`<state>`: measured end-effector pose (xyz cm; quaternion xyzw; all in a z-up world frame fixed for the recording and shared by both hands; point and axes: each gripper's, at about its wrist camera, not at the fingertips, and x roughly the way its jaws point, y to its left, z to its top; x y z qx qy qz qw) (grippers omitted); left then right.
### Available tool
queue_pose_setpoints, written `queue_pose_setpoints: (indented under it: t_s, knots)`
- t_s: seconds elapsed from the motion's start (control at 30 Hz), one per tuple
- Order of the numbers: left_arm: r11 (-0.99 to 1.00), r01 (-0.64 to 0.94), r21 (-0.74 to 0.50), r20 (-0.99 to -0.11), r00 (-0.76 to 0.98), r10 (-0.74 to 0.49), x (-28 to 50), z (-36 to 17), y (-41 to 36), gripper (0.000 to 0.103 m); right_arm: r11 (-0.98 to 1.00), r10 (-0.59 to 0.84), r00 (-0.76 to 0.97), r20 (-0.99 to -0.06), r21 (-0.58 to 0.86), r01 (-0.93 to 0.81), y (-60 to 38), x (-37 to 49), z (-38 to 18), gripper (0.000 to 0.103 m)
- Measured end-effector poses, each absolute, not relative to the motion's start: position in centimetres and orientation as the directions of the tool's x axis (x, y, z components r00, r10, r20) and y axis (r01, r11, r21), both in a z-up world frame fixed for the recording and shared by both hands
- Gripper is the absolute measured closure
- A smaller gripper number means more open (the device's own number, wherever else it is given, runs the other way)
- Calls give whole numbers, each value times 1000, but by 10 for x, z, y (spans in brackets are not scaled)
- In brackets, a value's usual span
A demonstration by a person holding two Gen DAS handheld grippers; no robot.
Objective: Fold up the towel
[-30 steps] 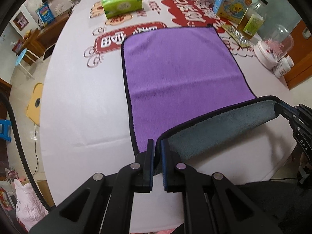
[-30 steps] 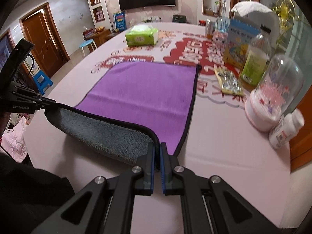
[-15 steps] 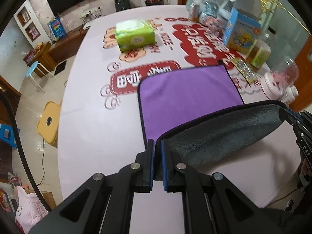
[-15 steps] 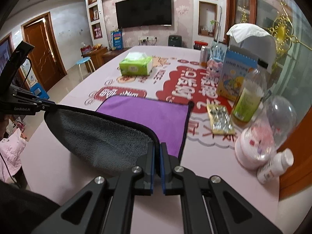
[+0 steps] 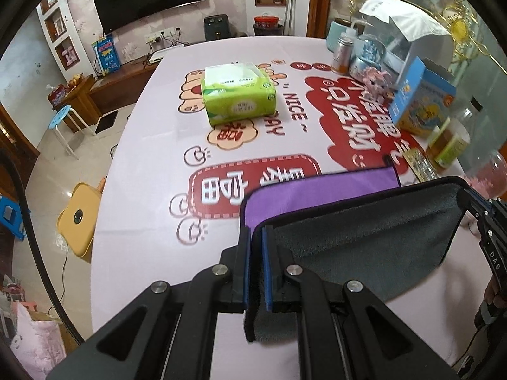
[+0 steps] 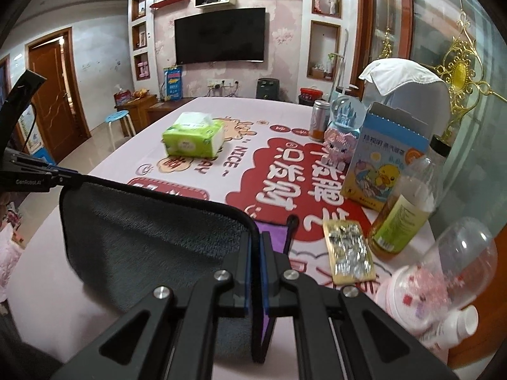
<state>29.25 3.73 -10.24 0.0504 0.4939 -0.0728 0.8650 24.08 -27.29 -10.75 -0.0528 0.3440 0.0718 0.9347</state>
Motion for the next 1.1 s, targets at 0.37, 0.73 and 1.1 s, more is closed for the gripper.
queue_pose_setpoints:
  t_s: [0.37, 0.73, 1.1]
  knots:
    - [992, 130, 3, -853, 517, -66, 346, -153, 34, 98, 990, 19, 783, -621, -100, -104, -270, 290, -153, 98]
    - [994, 110, 23, -871, 490, -34, 369, -188, 29, 77, 995, 21, 750, -661, -61, -82, -274, 310, -185, 93]
    - [994, 102, 38, -870, 492, -17, 362, -188, 27, 41, 996, 35, 698, -716, -31, -82, -277, 316, -195, 49]
